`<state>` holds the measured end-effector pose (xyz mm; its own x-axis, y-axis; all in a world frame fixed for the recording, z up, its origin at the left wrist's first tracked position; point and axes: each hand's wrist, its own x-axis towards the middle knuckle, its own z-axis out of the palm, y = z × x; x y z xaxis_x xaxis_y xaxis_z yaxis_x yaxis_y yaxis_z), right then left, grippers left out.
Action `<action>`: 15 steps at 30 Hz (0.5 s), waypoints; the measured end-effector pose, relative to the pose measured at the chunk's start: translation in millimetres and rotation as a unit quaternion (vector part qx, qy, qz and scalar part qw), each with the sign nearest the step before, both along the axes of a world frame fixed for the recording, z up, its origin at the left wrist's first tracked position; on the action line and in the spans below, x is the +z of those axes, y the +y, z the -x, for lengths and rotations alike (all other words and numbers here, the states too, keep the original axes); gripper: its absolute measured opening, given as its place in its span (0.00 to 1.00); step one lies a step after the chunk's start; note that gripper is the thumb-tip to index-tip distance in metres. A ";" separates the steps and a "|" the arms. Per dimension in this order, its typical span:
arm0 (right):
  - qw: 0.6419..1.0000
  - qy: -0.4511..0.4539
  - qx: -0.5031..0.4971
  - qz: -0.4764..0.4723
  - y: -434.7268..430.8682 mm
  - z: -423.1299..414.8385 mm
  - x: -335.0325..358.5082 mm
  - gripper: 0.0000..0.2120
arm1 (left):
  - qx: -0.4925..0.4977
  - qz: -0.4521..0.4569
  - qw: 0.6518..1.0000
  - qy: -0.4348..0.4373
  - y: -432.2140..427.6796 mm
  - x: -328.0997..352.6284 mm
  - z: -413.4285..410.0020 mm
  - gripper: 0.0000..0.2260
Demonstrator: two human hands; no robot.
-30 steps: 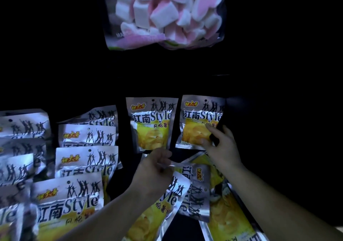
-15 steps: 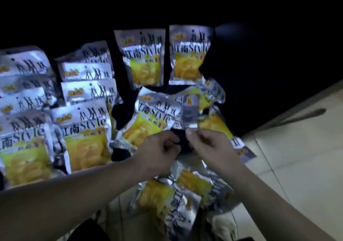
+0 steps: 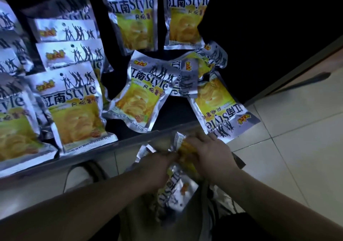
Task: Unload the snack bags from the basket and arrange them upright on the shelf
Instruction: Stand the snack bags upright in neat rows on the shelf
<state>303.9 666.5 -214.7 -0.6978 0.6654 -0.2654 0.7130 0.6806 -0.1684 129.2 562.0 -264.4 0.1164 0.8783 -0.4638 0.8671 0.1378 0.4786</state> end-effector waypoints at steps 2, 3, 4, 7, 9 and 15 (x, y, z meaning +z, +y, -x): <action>0.999 -0.027 0.011 -0.025 4.0 8.5 -0.7 0.23 | -0.023 -0.013 0.999 0.037 -2.0 -4.1 0.1 0.32; 0.999 -0.027 0.020 -0.030 4.0 12.9 0.2 0.23 | -0.039 -0.014 0.998 0.050 -3.5 -8.3 1.0 0.32; 0.999 -0.016 0.033 -0.034 3.4 15.6 0.8 0.23 | -0.054 -0.011 0.997 0.056 -4.7 -13.4 2.8 0.30; 0.997 0.061 0.044 0.008 3.0 13.6 3.9 0.24 | -0.091 0.037 0.994 0.048 -7.9 -23.1 14.6 0.28; 0.990 0.114 -0.020 0.079 4.3 12.5 9.2 0.22 | -0.121 0.056 0.990 0.054 -10.0 -21.7 23.1 0.31; 0.945 0.198 -0.170 0.198 -3.7 5.5 3.4 0.15 | -0.108 0.043 0.992 0.050 -13.6 -18.1 37.0 0.26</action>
